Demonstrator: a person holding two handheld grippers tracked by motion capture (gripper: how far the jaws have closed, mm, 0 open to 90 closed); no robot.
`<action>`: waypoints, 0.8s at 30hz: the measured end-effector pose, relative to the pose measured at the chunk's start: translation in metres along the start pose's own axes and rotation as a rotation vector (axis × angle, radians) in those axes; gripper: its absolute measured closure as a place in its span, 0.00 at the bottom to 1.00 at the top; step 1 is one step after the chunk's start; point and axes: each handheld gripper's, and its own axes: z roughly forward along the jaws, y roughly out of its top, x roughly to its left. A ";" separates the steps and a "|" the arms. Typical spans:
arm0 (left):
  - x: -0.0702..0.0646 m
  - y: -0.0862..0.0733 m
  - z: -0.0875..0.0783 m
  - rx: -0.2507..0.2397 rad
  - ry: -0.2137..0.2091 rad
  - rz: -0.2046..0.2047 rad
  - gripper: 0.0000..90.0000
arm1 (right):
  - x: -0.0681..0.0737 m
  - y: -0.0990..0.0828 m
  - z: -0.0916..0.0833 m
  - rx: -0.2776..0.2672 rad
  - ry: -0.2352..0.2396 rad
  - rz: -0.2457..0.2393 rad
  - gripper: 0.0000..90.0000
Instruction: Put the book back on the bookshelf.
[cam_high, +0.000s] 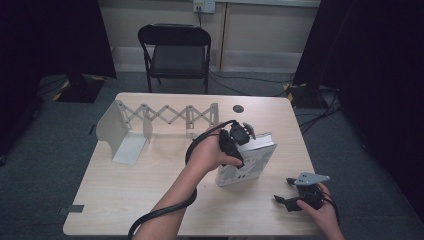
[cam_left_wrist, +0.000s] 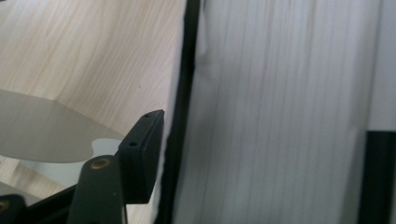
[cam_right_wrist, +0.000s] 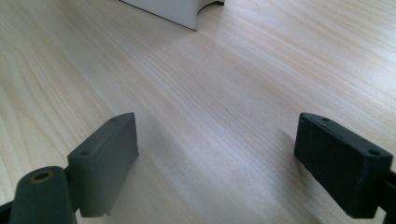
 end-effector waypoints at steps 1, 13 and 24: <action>0.000 0.000 0.000 0.002 -0.002 0.003 0.39 | 0.000 0.000 0.000 0.000 0.000 -0.001 0.15; 0.002 -0.001 0.000 -0.007 0.005 0.011 0.39 | 0.000 0.000 0.000 0.000 0.002 -0.002 0.15; 0.000 -0.001 0.000 -0.003 0.011 0.027 0.41 | 0.000 0.000 0.000 -0.001 0.002 -0.003 0.15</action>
